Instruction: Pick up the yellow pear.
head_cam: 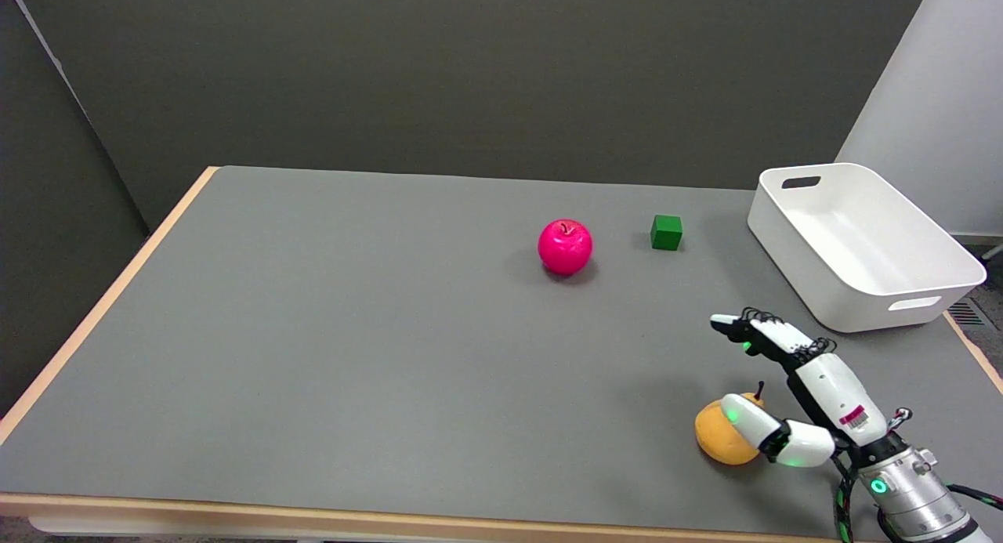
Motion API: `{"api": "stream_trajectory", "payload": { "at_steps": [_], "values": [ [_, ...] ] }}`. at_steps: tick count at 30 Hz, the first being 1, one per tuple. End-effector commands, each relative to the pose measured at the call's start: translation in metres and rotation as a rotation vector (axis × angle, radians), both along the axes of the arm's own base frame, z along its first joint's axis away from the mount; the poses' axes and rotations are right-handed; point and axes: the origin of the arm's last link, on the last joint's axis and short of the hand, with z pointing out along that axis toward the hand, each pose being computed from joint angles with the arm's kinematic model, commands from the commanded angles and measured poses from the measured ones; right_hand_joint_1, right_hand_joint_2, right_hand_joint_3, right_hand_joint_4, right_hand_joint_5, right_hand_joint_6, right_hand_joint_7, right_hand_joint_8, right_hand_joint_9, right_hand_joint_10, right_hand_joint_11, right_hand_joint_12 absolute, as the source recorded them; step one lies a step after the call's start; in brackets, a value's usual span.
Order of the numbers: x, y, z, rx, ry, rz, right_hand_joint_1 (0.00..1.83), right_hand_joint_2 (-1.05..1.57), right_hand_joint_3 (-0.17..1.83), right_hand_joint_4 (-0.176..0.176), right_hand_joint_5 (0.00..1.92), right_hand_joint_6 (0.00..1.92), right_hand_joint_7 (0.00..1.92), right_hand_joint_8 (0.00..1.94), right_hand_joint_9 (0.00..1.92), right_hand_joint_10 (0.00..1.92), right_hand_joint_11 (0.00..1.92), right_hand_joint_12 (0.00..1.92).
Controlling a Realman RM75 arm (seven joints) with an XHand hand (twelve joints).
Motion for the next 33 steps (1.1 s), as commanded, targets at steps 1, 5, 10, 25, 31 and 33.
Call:
{"api": "stream_trajectory", "payload": {
  "at_steps": [1,5,10,25,31,33],
  "values": [
    [-0.026,0.008,0.033,0.046,-0.56,-0.091,0.12,0.66,0.8,-0.04,0.25,0.46,0.34,0.41,0.25,0.87,0.26,1.44],
    [-0.028,0.012,0.036,0.056,-0.641,-0.101,0.1,0.66,0.79,-0.042,0.23,0.44,0.3,0.39,0.22,0.86,0.25,1.44],
    [-0.025,0.015,0.037,0.088,-0.71,-0.091,0.05,0.58,0.93,-0.05,0.2,0.42,0.23,0.39,0.18,0.78,0.24,1.41],
    [-0.028,0.006,0.01,0.205,-0.74,-0.148,0.06,0.67,0.76,-0.095,0.12,0.35,0.12,0.32,0.05,0.77,0.2,1.42],
    [-0.04,0.003,-0.008,0.248,-0.761,-0.209,0.06,0.65,0.79,-0.093,0.11,0.34,0.11,0.31,0.04,0.75,0.17,1.42],
    [-0.043,0.006,-0.01,0.244,-0.765,-0.224,0.06,0.64,0.81,-0.092,0.1,0.34,0.1,0.31,0.03,0.74,0.16,1.42]
  ]
}}
